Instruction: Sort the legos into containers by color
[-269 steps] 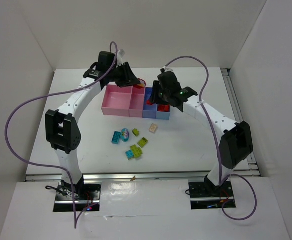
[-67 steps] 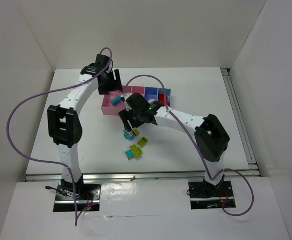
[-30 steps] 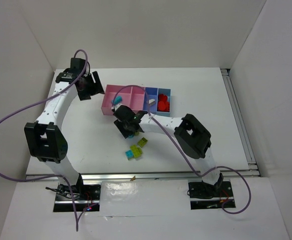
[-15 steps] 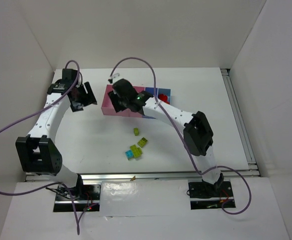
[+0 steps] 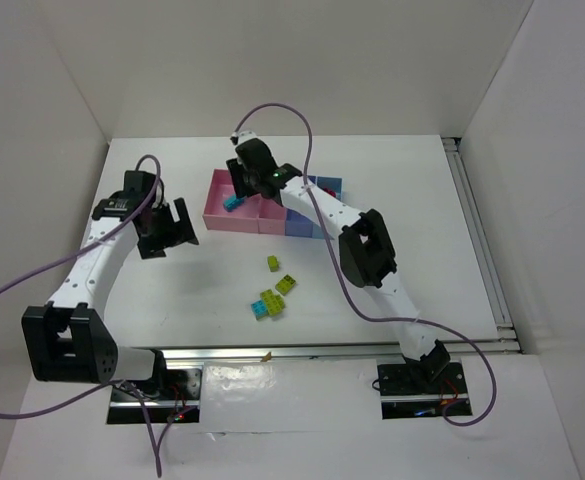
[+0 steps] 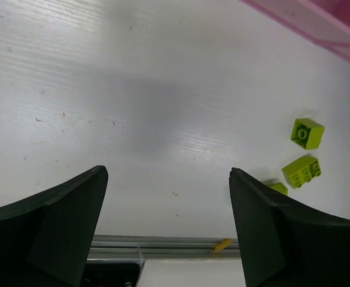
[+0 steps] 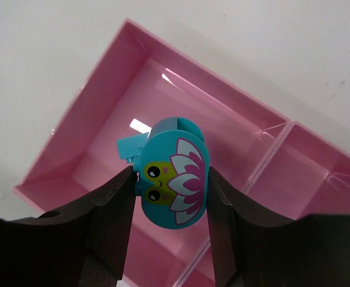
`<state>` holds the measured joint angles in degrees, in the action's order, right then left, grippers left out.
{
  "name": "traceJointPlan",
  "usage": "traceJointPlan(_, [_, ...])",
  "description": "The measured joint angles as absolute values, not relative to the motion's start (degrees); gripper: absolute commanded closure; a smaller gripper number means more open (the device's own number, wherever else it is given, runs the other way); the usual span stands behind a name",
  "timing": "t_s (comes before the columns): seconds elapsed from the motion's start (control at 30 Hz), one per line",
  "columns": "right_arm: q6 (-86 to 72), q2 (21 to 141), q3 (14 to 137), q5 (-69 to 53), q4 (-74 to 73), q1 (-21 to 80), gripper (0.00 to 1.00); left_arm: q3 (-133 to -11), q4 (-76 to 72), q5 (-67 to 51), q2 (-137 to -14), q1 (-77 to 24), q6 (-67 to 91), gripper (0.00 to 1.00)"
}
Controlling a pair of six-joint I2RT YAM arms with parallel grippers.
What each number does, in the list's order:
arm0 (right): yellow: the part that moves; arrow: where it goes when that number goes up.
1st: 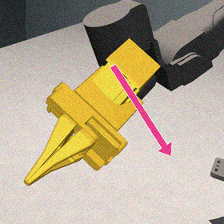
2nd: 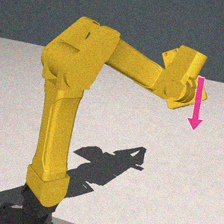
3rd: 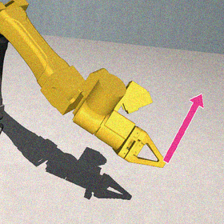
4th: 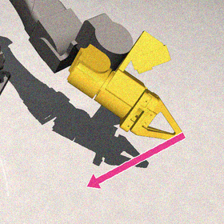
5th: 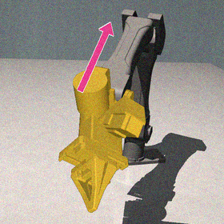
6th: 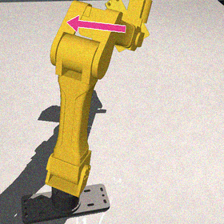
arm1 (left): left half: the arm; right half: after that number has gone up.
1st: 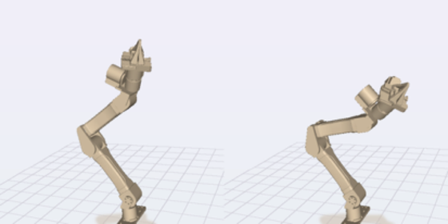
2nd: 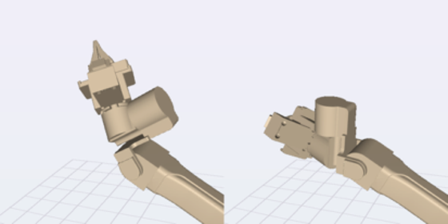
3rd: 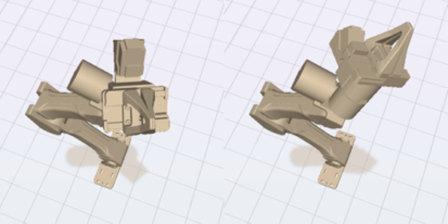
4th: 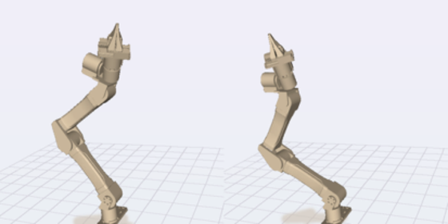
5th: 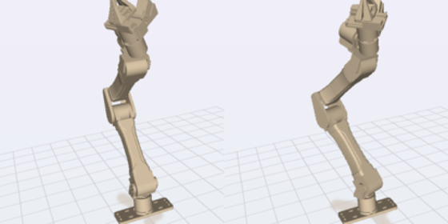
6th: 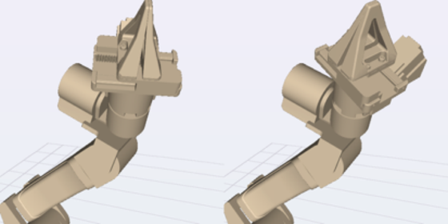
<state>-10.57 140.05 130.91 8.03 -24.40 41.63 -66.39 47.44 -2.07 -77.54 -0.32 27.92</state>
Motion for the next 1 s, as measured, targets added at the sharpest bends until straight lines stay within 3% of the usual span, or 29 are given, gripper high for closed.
traceJointPlan(0.03, [-10.61, 140.79, 130.91, 7.81, -24.45, 41.63, 0.42, -65.73, 47.44, -2.74, -77.06, -0.43, 27.42, 0.0])
traceJointPlan(0.1, [-10.72, 141.62, 131.04, 7.46, -24.49, 41.63, 0.35, -63.79, 46.74, -3.84, -75.85, -1.28, 27.11, 0.0])
traceJointPlan(0.47, [-10.81, 138.93, 130.5, 6.98, -24.16, 41.63, 0.37, -56.05, 45.3, -7.46, -72.47, -11.53, 28.71, 0.1])
traceJointPlan(0.77, [-14.15, 105.3, 88.68, 9.37, -23.66, 41.89, 0.34, -57.6, 44.66, -6.11, -73.08, -14.33, 29.06, 0.13])
traceJointPlan(0.87, [-16.69, 98.43, 81.87, 10.2, -23.62, 43.05, 0.28, -57.6, 44.64, -5.61, -73.08, -14.68, 30.39, 0.13])
traceJointPlan(1.0, [-19.22, 97.91, 77.28, 10.37, -23.14, 46.68, 0.24, -57.6, 44.64, -4.43, -73.08, -14.68, 32.01, 0.13])
